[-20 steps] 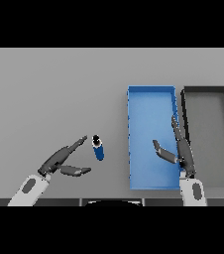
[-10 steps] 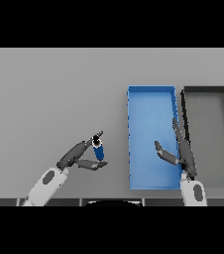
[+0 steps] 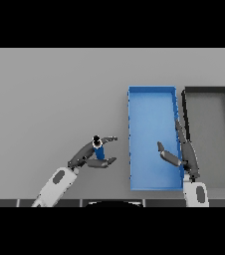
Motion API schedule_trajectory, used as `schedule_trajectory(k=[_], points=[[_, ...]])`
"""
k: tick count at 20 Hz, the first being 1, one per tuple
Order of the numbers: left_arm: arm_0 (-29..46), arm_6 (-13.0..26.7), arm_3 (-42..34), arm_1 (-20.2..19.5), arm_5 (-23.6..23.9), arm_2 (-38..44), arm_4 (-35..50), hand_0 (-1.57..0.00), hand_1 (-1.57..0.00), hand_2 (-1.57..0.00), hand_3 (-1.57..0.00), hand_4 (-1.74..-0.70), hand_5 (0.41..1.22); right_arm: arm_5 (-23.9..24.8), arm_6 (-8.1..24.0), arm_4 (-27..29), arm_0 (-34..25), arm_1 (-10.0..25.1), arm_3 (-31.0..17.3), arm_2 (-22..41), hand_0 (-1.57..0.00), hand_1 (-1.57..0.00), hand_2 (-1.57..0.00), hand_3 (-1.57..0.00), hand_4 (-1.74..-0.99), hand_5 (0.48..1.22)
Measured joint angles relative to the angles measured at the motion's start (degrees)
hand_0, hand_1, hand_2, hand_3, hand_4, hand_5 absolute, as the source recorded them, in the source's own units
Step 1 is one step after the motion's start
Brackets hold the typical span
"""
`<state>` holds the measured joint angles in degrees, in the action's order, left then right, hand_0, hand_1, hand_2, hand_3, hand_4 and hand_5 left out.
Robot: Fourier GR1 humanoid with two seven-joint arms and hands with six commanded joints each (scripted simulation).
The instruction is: Pick up the blue pipe and place it into the blue bin.
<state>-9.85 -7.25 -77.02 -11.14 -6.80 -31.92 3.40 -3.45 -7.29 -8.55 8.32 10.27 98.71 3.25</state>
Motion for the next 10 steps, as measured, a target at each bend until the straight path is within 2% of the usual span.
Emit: schedule_trajectory(k=[2,3,4,5,7,8,10], points=[[-0.17,-0.72,0.59,1.25,-0.34,0.96,1.92,-0.60,-0.75,-0.87,-0.91,-1.44,0.910,0.43,0.01,-0.70,0.10,-0.72,-0.01,0.62,0.00,0.00,0.00,0.00,-1.219,0.657],[-0.02,-0.47,0.76,1.37,-0.27,0.96,2.00,-0.80,-0.92,-1.01,-1.03,-1.50,0.972,0.69,1.11,-0.83,-0.61,-0.72,-0.41,0.48,0.00,0.00,0.00,0.00,-1.224,0.658],[0.19,0.43,0.85,1.36,-0.49,0.91,2.27,-0.95,-1.05,-1.12,-1.12,-1.54,1.022,0.55,0.48,-0.26,-0.57,-0.60,-0.03,0.20,0.00,0.00,0.00,0.00,-1.227,0.660],[0.01,0.02,0.35,1.57,-0.85,0.73,2.15,-1.07,-1.15,-1.21,-1.19,-1.58,1.062,0.01,1.22,0.19,-0.61,-0.53,0.09,0.27,0.00,0.00,0.00,0.00,-1.233,0.660],[0.43,-0.83,-0.16,2.17,0.52,-0.55,0.61,-1.25,-1.30,-1.34,-1.33,-1.53,1.119,0.20,1.78,0.23,-0.64,-0.93,0.04,0.36,0.00,0.00,0.00,0.00,-1.224,0.651],[1.08,-1.75,-0.94,1.80,0.72,-0.93,0.02,-1.32,-1.36,-1.39,-1.38,-1.51,1.139,0.03,1.03,0.38,-0.15,-0.96,-0.37,0.28,0.00,0.00,0.00,0.00,-1.222,0.646],[0.94,-2.73,-1.52,2.25,1.79,-0.67,-1.33,-1.41,-1.43,-1.45,-1.45,-1.49,1.169,0.01,1.70,0.62,-1.08,-1.02,-1.12,0.08,0.00,0.00,0.00,0.00,-1.220,0.635]])
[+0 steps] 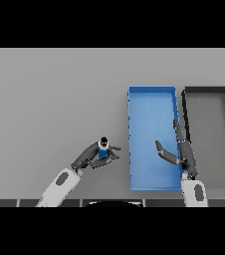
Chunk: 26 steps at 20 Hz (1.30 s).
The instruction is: Pick up the blue pipe and place it into the blue bin.
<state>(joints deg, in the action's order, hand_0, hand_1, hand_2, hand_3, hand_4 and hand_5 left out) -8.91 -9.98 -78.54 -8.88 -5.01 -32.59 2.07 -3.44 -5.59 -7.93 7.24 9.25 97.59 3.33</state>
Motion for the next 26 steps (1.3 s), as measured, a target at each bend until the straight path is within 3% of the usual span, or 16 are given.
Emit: schedule_trajectory(k=[4,5,15,20,22,26], points=[[-0.64,-1.64,-2.59,1.43,0.50,0.97,-0.10,-1.50,-1.51,-1.52,-1.52,-1.47,1.200,-0.45,1.03,0.81,-0.84,0.18,0.60,-0.17,0.00,0.00,0.00,0.00,-1.229,0.633],[-1.06,-2.09,-3.71,1.73,0.20,1.20,0.31,-1.52,-1.53,-1.53,-1.53,-1.47,1.204,-0.57,0.07,0.31,-0.11,0.06,0.56,0.25,0.00,0.00,0.00,0.00,-1.226,0.636],[-5.05,6.01,-13.28,3.36,-2.85,0.48,0.45,-1.57,-1.57,-1.57,-1.57,-1.47,1.219,0.37,-0.48,-1.31,-1.28,1.21,-1.26,-0.51,0.00,0.00,0.00,0.00,-1.155,0.642],[-4.95,7.35,-13.15,4.07,-3.53,1.46,-0.09,-1.57,-1.57,-1.57,-1.57,-1.47,1.220,1.24,-1.84,-2.02,1.17,1.24,1.11,-0.45,0.00,0.00,0.00,0.00,-1.138,0.643],[-5.02,7.46,-12.82,4.05,-4.21,1.64,-0.64,-1.57,-1.57,-1.57,-1.57,-1.47,1.220,2.30,-1.30,-3.14,2.83,0.61,2.95,0.10,0.00,0.00,0.00,0.00,-1.188,0.643],[-4.27,7.46,-13.18,5.01,-4.93,1.38,-1.50,-1.57,-1.57,-1.57,-1.57,-1.47,1.221,2.92,-0.60,-3.69,4.12,0.15,6.04,0.72,0.00,0.00,-0.04,0.00,-1.195,0.648]])
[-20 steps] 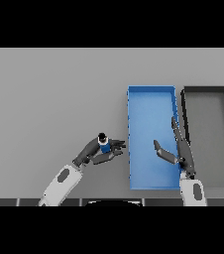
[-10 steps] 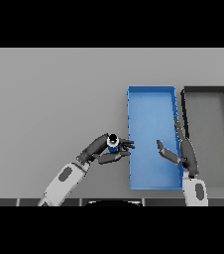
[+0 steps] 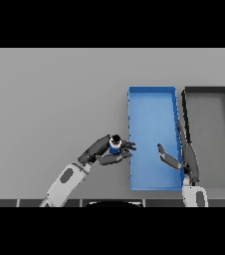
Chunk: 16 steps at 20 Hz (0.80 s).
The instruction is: Pick up the blue pipe and place it into the blue bin.
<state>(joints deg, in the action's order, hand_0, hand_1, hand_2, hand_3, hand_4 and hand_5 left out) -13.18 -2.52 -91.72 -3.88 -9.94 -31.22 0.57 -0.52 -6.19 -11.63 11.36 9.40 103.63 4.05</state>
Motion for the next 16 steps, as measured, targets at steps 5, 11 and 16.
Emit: schedule_trajectory(k=[5,11,16], points=[[-0.04,-1.14,0.97,0.86,-1.38,0.87,-0.46,-1.57,-1.57,-1.57,-1.57,-1.47,1.221,-14.24,4.83,20.62,-3.21,4.87,7.63,-0.81,0.00,-0.02,-0.12,0.00,-1.224,0.600],[0.92,-0.57,-0.89,0.59,-2.71,1.26,-1.58,-1.57,-1.57,-1.57,-1.57,-1.47,1.221,-21.46,17.42,31.11,-14.07,11.43,12.76,3.27,0.00,-0.01,-0.09,0.00,-1.270,0.558],[0.33,0.63,-0.01,2.11,-2.99,1.68,-3.20,-1.57,-1.57,-1.57,-1.57,-1.47,1.221,-22.74,23.11,30.52,-23.84,11.65,13.58,8.54,0.00,0.00,-0.04,0.00,-1.302,0.559]])
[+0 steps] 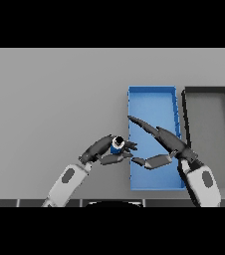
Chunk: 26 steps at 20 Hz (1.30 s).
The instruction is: Pick up the blue pipe and place it into the blue bin.
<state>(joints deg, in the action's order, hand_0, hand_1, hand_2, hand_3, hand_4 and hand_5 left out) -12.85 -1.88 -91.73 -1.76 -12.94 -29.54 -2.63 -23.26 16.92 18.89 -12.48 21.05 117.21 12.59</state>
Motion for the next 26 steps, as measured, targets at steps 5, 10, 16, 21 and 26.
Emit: schedule_trajectory(k=[5,10,16,21,26], points=[[-0.12,-1.51,0.47,0.66,-1.65,1.19,0.06,-1.57,-1.57,-1.57,-1.57,-1.46,1.221,-1.98,3.79,1.86,-6.27,-2.04,-1.47,4.18,0.00,0.00,-0.05,0.00,-1.253,0.554],[-0.03,0.19,1.41,1.55,-3.85,2.44,1.18,-1.57,-1.57,-1.57,-1.57,-1.47,1.221,-2.96,7.29,0.33,-13.97,-4.69,-6.05,6.85,-0.02,-0.03,-0.08,0.00,-1.196,0.526],[0.46,1.84,0.69,1.85,-3.69,3.00,-1.77,-1.57,-1.57,-1.57,-1.57,-1.52,1.221,-5.40,8.28,-0.33,-19.26,-7.51,-11.52,8.65,-0.32,-0.36,-0.38,-0.24,-1.278,0.485],[0.52,4.26,0.52,2.16,-4.13,3.53,-2.56,-1.57,-1.57,-1.57,-1.51,-1.66,1.221,-5.83,7.17,0.35,-20.16,-9.18,-12.60,9.36,-1.13,-1.13,-1.15,-0.95,-1.551,0.596],[1.13,1.08,1.07,3.64,-6.34,4.81,0.41,-1.57,-1.57,-1.57,-1.46,-1.71,1.221,-3.87,7.12,2.30,-19.73,-10.64,-12.58,10.95,-1.43,-1.43,-1.43,-1.30,-1.665,0.987]])
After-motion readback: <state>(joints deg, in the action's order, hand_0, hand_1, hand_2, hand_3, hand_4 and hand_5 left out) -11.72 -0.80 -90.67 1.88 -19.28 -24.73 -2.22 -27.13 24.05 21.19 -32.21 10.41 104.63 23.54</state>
